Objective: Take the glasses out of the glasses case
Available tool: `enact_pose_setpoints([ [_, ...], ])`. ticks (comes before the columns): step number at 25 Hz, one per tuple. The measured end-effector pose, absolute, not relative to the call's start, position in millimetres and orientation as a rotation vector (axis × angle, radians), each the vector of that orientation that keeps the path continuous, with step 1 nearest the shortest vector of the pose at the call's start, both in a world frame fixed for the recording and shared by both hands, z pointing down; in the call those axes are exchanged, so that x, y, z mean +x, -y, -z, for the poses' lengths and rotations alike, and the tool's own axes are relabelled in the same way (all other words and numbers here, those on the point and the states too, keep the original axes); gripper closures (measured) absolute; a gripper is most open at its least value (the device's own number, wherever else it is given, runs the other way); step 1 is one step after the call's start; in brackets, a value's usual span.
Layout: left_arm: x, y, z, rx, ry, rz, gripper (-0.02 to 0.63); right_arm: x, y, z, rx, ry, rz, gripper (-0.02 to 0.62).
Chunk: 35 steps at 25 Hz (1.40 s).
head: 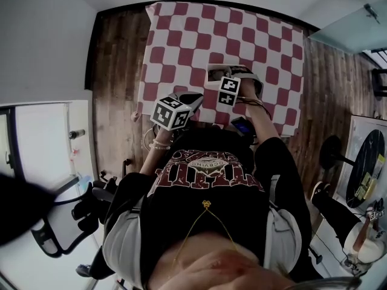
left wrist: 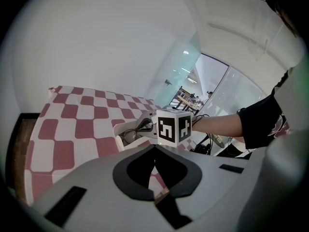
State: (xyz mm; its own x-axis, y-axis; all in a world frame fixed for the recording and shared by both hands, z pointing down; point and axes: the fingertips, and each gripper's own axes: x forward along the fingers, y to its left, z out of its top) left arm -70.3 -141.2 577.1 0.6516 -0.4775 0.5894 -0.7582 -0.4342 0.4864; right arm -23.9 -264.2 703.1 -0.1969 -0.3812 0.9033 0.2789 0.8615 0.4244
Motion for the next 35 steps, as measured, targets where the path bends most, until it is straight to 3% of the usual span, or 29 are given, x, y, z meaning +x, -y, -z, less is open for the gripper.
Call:
enact_pose_setpoints([
  [35,-69.9,145.4,-584.8,2.102,0.948,-0.475,0.607,-16.7,257.8,-659.6,0.135,1.7,0.575,0.566],
])
